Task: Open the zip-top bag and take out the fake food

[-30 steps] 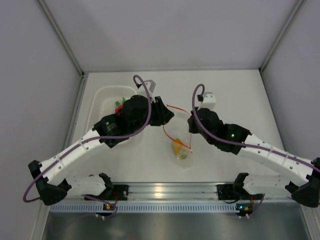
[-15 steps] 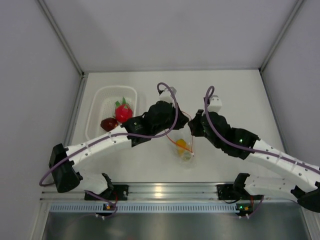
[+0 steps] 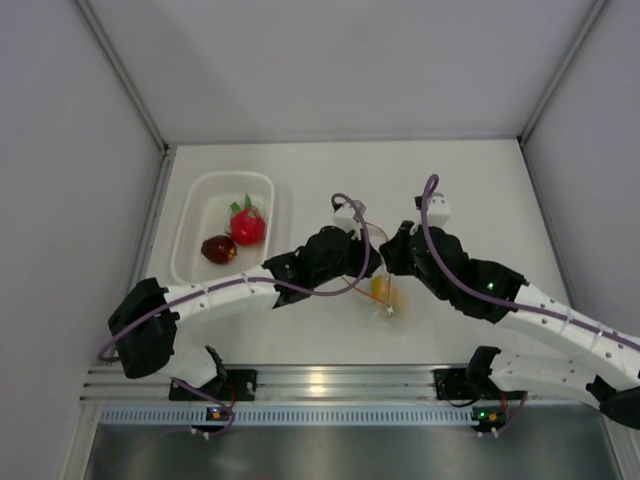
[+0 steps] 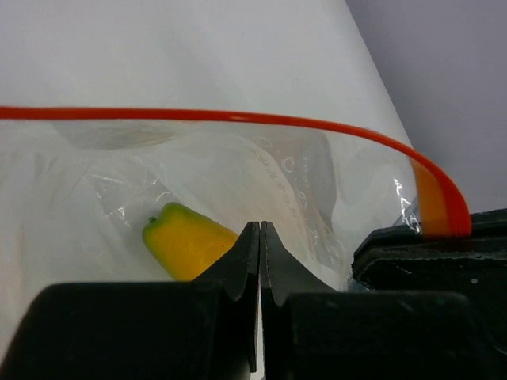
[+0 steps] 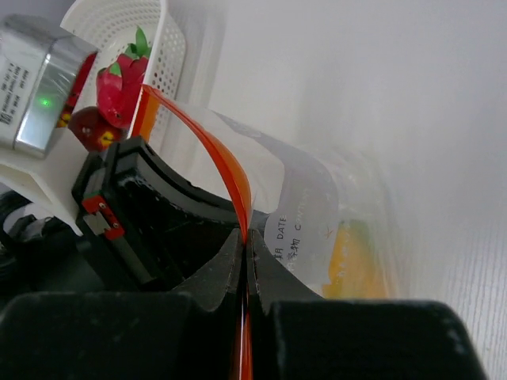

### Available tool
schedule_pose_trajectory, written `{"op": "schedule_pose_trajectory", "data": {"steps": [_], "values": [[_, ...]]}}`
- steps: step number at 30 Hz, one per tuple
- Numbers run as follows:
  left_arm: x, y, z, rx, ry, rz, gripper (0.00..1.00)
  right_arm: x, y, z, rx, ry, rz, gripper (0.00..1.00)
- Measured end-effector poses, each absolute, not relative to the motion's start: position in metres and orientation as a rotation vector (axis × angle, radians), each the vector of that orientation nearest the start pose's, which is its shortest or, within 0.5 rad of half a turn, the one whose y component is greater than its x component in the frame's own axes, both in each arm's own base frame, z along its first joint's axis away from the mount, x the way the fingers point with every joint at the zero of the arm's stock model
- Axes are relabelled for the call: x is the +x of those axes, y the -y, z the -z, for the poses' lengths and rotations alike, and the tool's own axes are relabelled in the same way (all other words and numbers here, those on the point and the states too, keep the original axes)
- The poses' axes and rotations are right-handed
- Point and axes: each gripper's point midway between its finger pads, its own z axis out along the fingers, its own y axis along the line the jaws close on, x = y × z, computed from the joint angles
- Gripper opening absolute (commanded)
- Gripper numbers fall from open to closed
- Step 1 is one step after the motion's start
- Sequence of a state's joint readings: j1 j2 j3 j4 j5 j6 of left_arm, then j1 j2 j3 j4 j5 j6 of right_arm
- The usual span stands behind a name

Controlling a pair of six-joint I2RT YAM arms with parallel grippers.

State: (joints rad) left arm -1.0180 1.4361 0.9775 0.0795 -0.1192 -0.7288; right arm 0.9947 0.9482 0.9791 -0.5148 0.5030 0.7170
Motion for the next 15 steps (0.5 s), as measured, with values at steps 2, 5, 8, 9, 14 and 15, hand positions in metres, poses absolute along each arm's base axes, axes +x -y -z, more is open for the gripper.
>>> {"op": "schedule_pose_trajectory", "data": {"steps": [2,5,8,9,14,15], "values": [[0.227,0.398,-0.193,0.304,-2.053,1.028,0.0,0.219,-0.224,-0.255,0.029,-2.04,-0.575,0.0],[0.212,0.408,-0.181,0.443,-2.03,1.054,0.0,0.22,-0.222,-0.254,0.022,-2.045,-0.572,0.0],[0.194,0.419,-0.169,0.601,-2.011,1.087,0.0,0.223,-0.217,-0.255,0.018,-2.051,-0.574,0.0],[0.188,0.422,-0.166,0.653,-2.004,1.099,0.0,0.224,-0.215,-0.255,0.018,-2.05,-0.572,0.0],[0.169,0.421,-0.148,0.834,-1.974,1.134,0.0,0.223,-0.206,-0.266,0.003,-2.022,-0.597,0.0],[0.165,0.42,-0.144,0.86,-1.973,1.137,0.0,0.223,-0.204,-0.268,0.002,-2.015,-0.598,0.0]]}}
